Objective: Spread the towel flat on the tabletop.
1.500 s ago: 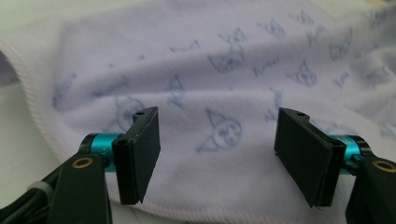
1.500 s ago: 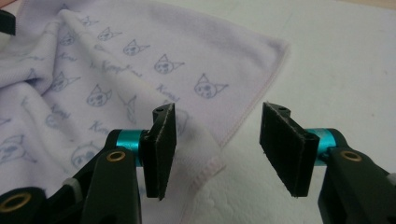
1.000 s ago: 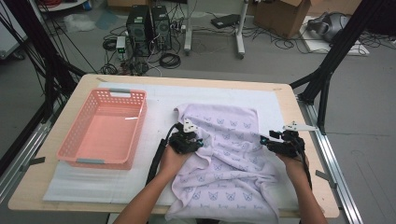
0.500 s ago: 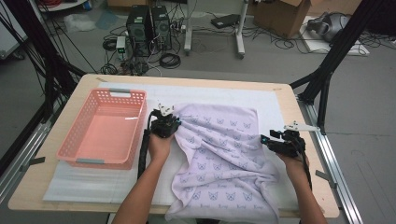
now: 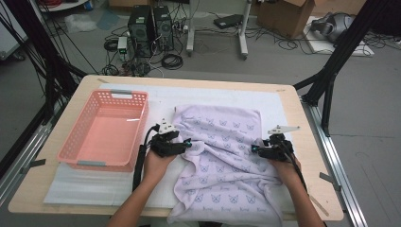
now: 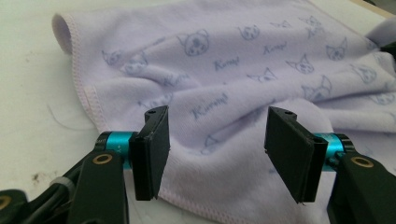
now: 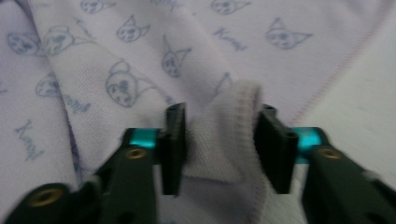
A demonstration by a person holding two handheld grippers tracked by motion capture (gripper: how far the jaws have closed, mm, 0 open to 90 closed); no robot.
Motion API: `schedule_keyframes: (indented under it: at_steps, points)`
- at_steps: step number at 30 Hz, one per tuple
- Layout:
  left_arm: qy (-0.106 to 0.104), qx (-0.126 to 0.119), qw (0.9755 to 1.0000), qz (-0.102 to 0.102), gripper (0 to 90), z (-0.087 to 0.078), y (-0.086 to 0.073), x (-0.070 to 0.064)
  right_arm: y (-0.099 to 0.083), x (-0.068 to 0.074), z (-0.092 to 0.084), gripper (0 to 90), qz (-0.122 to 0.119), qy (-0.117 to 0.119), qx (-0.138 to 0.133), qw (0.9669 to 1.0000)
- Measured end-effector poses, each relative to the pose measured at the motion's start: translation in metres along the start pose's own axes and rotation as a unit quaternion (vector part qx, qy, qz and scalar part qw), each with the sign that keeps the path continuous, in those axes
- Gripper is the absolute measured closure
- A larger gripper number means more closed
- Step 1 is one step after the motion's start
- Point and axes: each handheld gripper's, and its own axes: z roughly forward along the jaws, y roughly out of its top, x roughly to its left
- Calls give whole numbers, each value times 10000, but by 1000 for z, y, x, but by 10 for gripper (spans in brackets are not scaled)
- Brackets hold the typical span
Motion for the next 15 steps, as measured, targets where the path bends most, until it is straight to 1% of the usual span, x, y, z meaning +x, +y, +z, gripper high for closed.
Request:
schedule_keyframes:
  at_steps: [1, 2, 3, 5, 7, 9, 10, 11, 13, 14, 15]
  points:
    - [-39, 45, 10000, 21, 406, 0, -2, -1, 2, 2, 2, 686, -104, -105, 14, 9999]
    - [-59, 96, 9999, 96, 404, 0, -4, -3, 4, 2, 3, 752, -147, -178, 13, 9997]
    - [-107, 119, 9998, 120, 404, 0, -6, -4, 7, 0, 5, 781, -156, -192, 2, 9997]
    - [-164, 106, 9996, 186, 405, 0, -9, -7, 11, -5, 8, 797, -141, -443, -123, 9988]
    - [-206, 72, 9995, 207, 406, -1, -11, -9, 18, -12, 11, 800, 13, -755, -269, 9968]
    - [-341, 90, 9990, 260, 405, -2, -11, -10, 26, -19, 13, 799, 176, -1102, -469, 9926]
    - [-402, 44, 9987, 304, 403, -2, -12, -11, 30, -23, 13, 799, 217, -1264, -566, 9901]
    - [-418, 29, 9984, 382, 403, -3, -12, -11, 32, -28, 14, 799, 321, -1418, -613, 9875]
    - [-505, -4, 9981, 347, 403, -3, -12, -11, 36, -35, 14, 795, 647, -1583, -706, 9827]
    - [-507, 36, 9979, 391, 403, -4, -11, -11, 36, -38, 14, 780, 742, -1579, -754, 9818]
    - [-527, 32, 9979, 382, 403, -4, -12, -12, 36, -39, 15, 747, 819, -1526, -747, 9820]
